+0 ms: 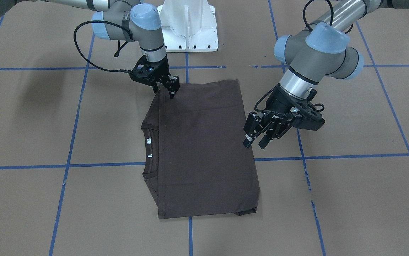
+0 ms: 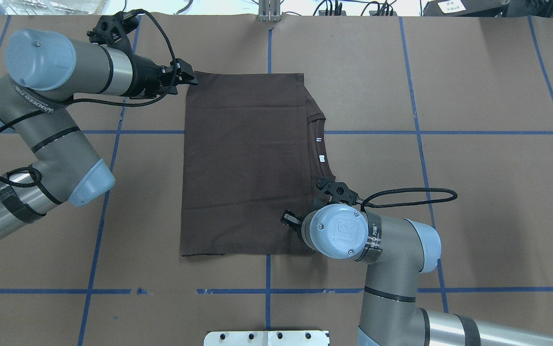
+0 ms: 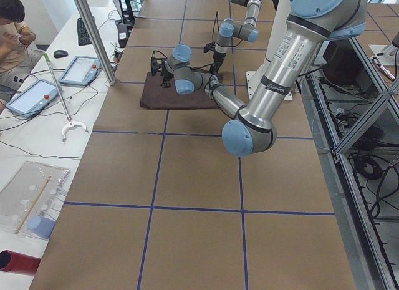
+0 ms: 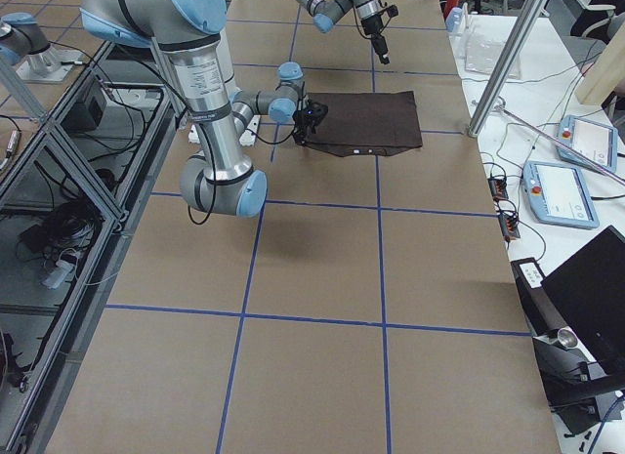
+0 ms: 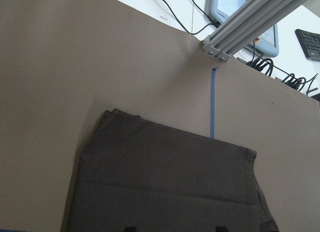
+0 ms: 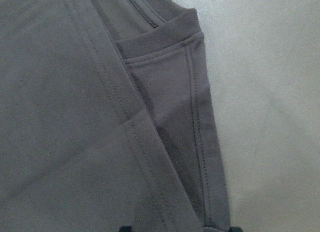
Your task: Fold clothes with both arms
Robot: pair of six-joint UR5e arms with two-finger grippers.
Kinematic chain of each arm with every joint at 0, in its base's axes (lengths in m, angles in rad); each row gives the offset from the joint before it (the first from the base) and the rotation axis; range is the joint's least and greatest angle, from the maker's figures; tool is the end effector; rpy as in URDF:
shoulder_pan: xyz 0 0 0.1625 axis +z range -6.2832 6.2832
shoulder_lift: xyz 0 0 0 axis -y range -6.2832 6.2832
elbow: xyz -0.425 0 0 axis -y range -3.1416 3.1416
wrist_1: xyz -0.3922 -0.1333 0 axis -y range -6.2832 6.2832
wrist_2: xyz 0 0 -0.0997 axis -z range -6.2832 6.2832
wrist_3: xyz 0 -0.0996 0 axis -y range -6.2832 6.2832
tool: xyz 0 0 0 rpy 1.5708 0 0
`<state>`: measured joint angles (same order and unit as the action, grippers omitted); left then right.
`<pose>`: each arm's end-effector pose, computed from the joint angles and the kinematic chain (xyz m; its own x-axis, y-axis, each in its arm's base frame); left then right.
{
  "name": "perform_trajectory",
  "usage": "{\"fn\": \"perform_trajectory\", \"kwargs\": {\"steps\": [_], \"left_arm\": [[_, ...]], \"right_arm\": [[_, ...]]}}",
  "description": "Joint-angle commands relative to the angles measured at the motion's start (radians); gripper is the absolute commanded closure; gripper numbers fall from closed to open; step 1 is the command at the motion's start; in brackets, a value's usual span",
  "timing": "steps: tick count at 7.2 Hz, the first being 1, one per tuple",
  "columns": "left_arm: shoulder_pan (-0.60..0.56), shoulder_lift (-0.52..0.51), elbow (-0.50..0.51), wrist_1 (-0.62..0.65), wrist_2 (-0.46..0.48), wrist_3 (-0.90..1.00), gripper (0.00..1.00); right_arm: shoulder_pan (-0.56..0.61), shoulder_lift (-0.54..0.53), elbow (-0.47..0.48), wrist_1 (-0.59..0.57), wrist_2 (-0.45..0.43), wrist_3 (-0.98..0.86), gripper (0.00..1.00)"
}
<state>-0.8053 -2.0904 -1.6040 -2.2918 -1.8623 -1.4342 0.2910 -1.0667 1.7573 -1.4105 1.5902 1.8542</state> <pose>0.3854 -0.5522 0.2581 0.2690 -0.0917 -0.9588 0.4679 0.8825 0.0469 -0.5833 -0.3118 0.2755 0.5301 0.4506 0.7183 -0.4386 0.8707 -0.2225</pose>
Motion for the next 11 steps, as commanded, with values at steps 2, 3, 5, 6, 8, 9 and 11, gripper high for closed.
{"fn": "perform_trajectory", "kwargs": {"steps": [2, 3, 5, 6, 8, 9, 11], "left_arm": [[0.0, 0.0, -0.001, 0.0, 0.0, 0.0, 0.38], [0.0, 0.0, -0.001, 0.0, 0.0, 0.0, 0.38], [0.0, 0.0, -0.001, 0.0, 0.0, 0.0, 0.38], [0.0, -0.002, -0.002, 0.0, 0.0, 0.0, 0.38], [0.059, 0.022, -0.064, 0.006, 0.024, -0.201, 0.38], [0.189, 0.215, -0.261, 0.017, 0.122, -0.262, 0.38], [0.468, 0.314, -0.424, 0.227, 0.385, -0.423, 0.37]], "right_arm": [[0.002, -0.002, -0.002, -0.01, -0.004, -0.006, 1.0], [0.008, -0.001, 0.01, -0.019, -0.001, -0.006, 1.0], [0.013, 0.001, 0.03, -0.057, 0.001, -0.006, 1.0], [0.014, 0.001, 0.039, -0.059, 0.005, -0.006, 1.0], [0.019, -0.019, 0.096, -0.061, 0.01, -0.006, 1.0], [0.019, -0.033, 0.119, -0.059, 0.01, -0.006, 1.0], [0.019, -0.036, 0.123, -0.059, 0.019, -0.006, 1.0]]}}
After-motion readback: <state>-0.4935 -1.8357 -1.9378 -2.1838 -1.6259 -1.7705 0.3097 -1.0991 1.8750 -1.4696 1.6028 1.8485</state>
